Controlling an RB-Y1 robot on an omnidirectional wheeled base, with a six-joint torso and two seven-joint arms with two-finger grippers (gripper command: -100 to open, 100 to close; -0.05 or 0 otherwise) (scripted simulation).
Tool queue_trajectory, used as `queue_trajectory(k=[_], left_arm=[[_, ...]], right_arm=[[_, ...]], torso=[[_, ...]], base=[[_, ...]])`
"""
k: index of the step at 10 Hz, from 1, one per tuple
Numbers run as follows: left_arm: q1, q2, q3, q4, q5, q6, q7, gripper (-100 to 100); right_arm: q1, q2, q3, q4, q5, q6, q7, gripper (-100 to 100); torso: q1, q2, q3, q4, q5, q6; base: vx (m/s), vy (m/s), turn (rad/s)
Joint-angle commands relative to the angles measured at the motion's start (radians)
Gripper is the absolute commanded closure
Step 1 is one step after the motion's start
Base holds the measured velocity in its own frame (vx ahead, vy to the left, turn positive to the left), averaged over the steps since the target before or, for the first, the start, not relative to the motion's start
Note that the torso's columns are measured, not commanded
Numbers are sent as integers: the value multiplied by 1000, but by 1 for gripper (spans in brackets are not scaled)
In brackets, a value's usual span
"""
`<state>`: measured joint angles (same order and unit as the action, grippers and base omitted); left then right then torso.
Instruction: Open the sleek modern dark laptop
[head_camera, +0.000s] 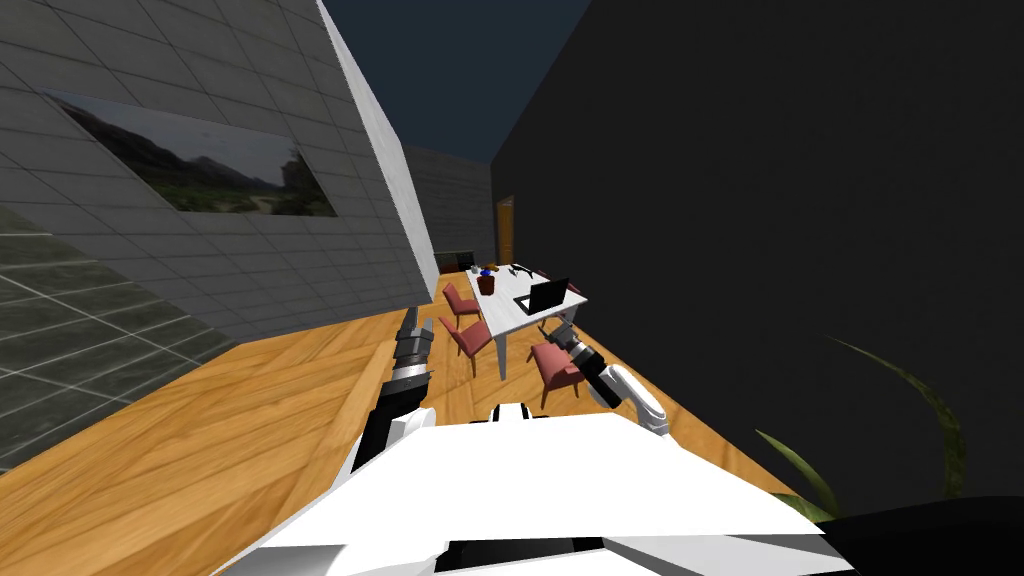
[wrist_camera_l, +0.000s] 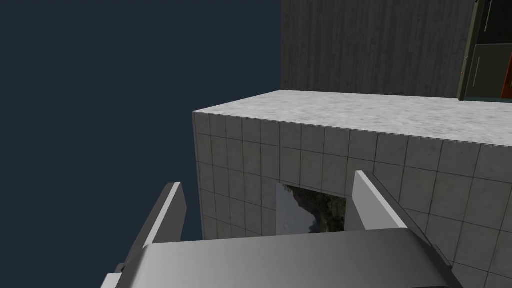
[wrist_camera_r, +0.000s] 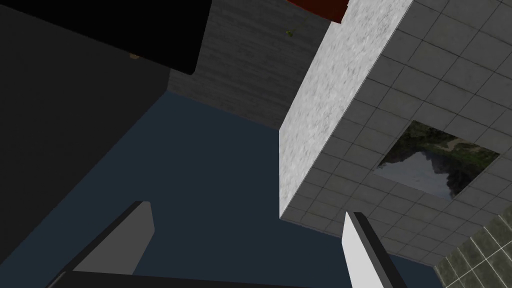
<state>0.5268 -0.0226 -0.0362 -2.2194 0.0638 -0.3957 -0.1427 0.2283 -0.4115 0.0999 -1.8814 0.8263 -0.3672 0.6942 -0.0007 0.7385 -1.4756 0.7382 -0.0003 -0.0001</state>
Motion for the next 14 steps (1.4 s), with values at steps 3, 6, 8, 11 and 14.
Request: queue_trajectory(k=[3,6,8,11,14], left_arm=[[0,0,0,0,0,0,0,0],[0,0,0,0,0,0,0,0],[0,0,0,0,0,0,0,0],[0,0,0,0,0,0,0,0],[0,0,0,0,0,0,0,0]], right_arm=[[-113,-86,-20,115,133,56,95,-100],[-178,-138,-33,179,198,89,136,-100],[-196,-154,-36,197,216,98,146,-100],[-256,-207,-49,256,271,130,176,-100],[-252,-208,-46,248,262,127,164,100]], torso=[[1,-1,-1,0,0,0],[0,0,0,0,0,0],[0,3,2,1,0,0],[1,-2,-2,-1,1,0],[0,4,2,1,0,0]], base=[[132,82,74],[134,54,75],[70,21,29],[109,32,84],[23,5,4]])
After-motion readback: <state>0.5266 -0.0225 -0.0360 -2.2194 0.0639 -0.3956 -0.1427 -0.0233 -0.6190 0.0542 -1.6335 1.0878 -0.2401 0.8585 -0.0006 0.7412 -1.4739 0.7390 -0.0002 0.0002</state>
